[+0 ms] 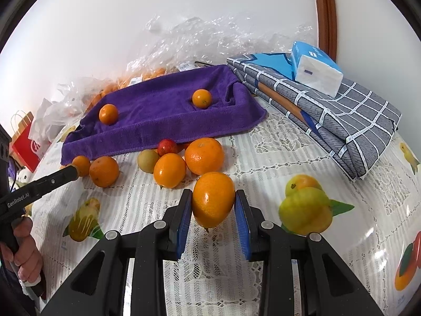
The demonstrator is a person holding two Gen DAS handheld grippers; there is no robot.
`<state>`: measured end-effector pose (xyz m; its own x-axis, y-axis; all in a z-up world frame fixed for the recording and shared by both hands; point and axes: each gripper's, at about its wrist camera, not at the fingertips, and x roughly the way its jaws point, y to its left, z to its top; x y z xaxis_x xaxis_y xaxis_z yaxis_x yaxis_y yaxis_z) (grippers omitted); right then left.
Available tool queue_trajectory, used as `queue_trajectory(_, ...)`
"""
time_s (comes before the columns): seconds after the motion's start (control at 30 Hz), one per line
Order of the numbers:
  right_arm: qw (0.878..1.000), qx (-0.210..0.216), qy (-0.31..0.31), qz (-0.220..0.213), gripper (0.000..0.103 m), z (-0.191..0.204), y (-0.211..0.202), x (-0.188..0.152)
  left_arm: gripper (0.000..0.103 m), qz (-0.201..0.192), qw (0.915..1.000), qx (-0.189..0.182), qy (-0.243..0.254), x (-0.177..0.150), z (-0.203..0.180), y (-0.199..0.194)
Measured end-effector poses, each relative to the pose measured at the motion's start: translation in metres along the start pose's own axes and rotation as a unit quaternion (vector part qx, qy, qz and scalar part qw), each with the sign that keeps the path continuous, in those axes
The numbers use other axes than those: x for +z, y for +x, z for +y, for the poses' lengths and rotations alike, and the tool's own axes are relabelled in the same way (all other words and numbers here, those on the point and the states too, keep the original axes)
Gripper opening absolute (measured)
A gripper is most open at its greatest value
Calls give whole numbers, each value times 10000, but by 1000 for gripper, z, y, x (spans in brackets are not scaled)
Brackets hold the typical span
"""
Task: Organize fruits
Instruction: 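Grasp the small yellow-green fruit with the left tool while the right tool carries its orange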
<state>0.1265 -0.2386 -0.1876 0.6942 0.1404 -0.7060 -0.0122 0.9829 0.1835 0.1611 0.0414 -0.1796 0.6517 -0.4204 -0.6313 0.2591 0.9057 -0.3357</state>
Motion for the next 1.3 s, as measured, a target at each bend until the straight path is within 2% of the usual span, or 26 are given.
queue_trajectory(0.43, 9999, 40, 92, -86, 32, -1, -4, 1, 25, -395, 9991, -81, -107, -1, 2, -14)
queue_trajectory(0.7, 9996, 130, 117, -217, 32, -1, -8, 0, 25, -712, 9974, 43, 66, -2, -4, -26)
queue_trajectory(0.8, 9993, 98, 152, -320, 32, -2, -12, -1, 25, -789, 9969, 35, 18, 1, -4, -31)
queue_trajectory(0.87, 9995, 71, 210, -234, 32, -3, -10, 2, 25, -877, 9960, 113, -82, 5, -3, -36)
queue_trajectory(0.97, 9995, 45, 241, -199, 32, -4, -7, 12, 25, -985, 9947, 215, -209, 21, -2, -42)
queue_trajectory(1.13, 9986, -73, 21, -516, 32, 1, -13, 50, 25, -1280, 9907, 409, -194, 62, 4, -48)
queue_trajectory(1.3, 9967, -97, -122, -799, 32, 5, -5, 97, 25, -1405, 9874, 586, -443, 98, 18, -29)
